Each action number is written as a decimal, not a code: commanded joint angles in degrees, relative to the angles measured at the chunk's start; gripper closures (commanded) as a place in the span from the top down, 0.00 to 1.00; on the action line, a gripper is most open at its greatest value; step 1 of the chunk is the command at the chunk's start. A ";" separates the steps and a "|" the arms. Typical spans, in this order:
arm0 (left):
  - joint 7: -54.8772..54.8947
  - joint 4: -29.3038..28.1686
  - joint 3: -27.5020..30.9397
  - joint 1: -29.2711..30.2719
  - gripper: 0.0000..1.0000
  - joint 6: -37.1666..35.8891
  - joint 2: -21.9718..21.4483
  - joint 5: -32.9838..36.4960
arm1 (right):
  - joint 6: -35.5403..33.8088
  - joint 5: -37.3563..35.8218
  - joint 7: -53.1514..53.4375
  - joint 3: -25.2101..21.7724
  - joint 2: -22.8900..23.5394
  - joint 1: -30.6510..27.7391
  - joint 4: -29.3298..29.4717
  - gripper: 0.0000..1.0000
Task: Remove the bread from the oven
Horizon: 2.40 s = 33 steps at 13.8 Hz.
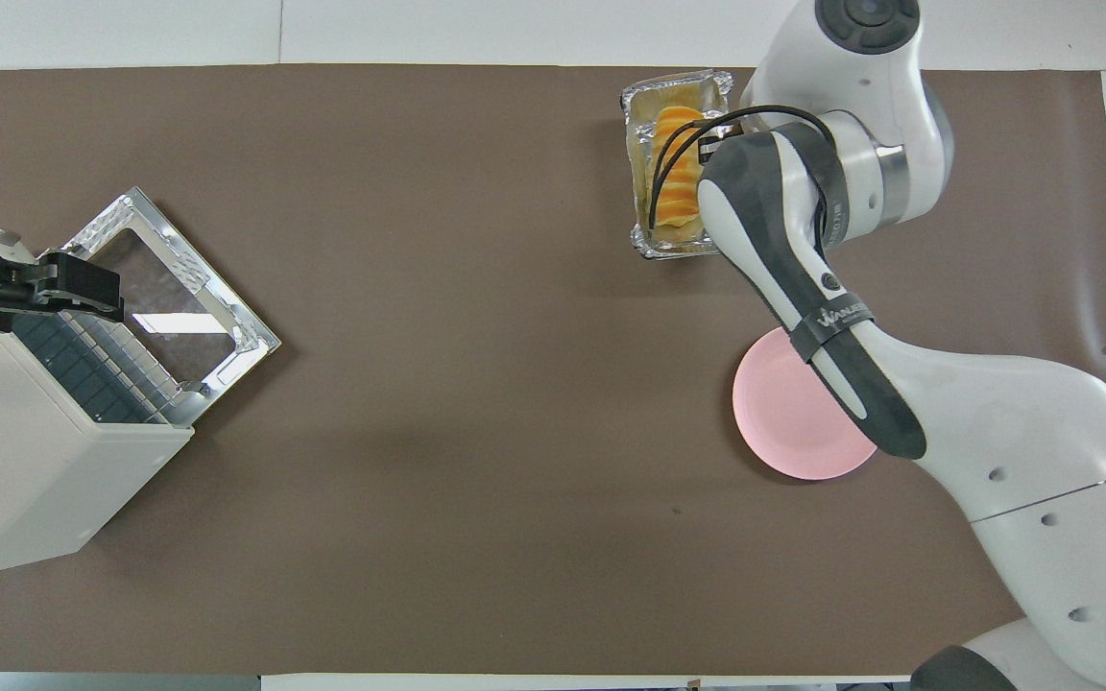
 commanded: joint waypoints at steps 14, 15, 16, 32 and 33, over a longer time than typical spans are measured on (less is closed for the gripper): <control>0.21 -1.72 0.27 0.33 1.00 1.02 -1.57 -0.92 | 5.99 1.50 -17.10 0.81 -5.87 -4.90 -11.85 0.61; 0.21 -1.72 0.27 0.33 1.00 1.02 -1.57 -0.83 | 6.07 1.59 -16.75 0.72 -5.79 -3.41 -11.76 0.60; 0.21 -1.72 0.27 0.33 1.00 1.02 -1.57 -0.92 | 7.20 1.24 -15.88 0.63 -5.61 -2.70 -11.85 0.58; 0.21 -1.72 0.27 0.33 1.00 1.02 -1.57 -0.83 | 25.06 -1.75 -11.38 0.63 -4.73 -1.99 -22.75 0.00; 0.21 -1.72 0.27 0.33 1.00 1.02 -1.57 -0.92 | 24.71 -1.75 -11.47 0.63 -4.73 -1.99 -22.57 0.00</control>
